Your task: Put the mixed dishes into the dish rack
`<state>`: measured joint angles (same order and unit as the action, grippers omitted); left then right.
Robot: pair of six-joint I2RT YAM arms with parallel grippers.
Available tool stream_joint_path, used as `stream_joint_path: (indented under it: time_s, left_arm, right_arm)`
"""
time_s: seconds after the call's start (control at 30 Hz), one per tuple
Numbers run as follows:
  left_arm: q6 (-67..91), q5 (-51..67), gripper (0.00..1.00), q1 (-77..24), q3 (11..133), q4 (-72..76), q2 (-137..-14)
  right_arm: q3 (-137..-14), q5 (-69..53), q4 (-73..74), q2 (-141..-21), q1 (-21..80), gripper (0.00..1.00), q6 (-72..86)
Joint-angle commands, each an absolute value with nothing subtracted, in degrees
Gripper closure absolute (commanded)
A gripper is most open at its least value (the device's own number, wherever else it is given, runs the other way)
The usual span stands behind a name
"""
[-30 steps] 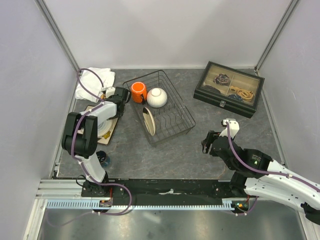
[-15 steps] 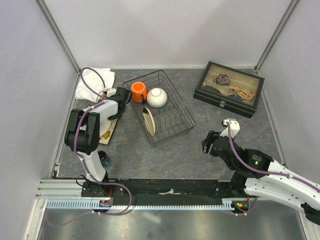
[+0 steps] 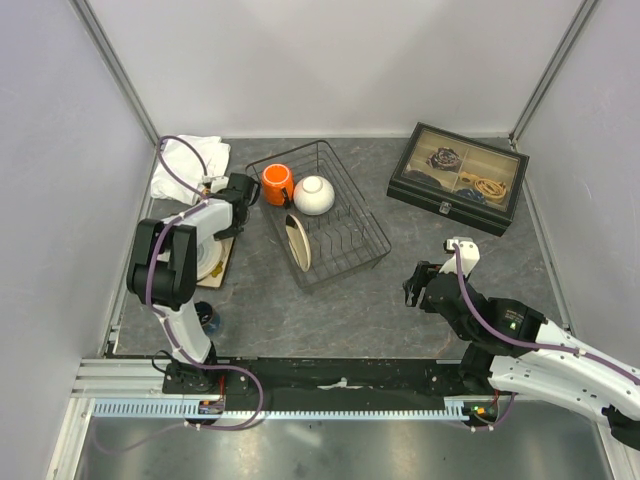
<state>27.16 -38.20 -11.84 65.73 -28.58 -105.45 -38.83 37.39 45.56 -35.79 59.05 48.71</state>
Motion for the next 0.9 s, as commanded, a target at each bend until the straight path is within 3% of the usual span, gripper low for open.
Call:
stream_joint_path:
  time_s: [0.0, 0.43, 0.73, 0.87]
  left_arm:
    - [27.6, -36.3, 0.99, -11.8, 67.4, -29.1, -99.3]
    - [26.4, -26.2, 0.98, -11.9, 69.4, -28.4, -87.0]
    - [27.9, -18.8, 0.99, -11.9, 68.4, -28.5, -79.1]
    - [28.5, -14.5, 0.99, -11.9, 68.9, -28.7, -74.6]
  right_arm:
    - [-40.5, 38.5, 45.6, -35.4, 59.2, 0.26, 49.3]
    - [-41.2, 39.4, 44.7, -36.6, 59.2, 0.26, 48.0]
    - [-43.9, 33.2, 27.9, -39.8, 59.2, 0.17, 33.4]
    - [-46.9, 30.1, 21.7, -46.6, 59.2, 0.16, 30.8]
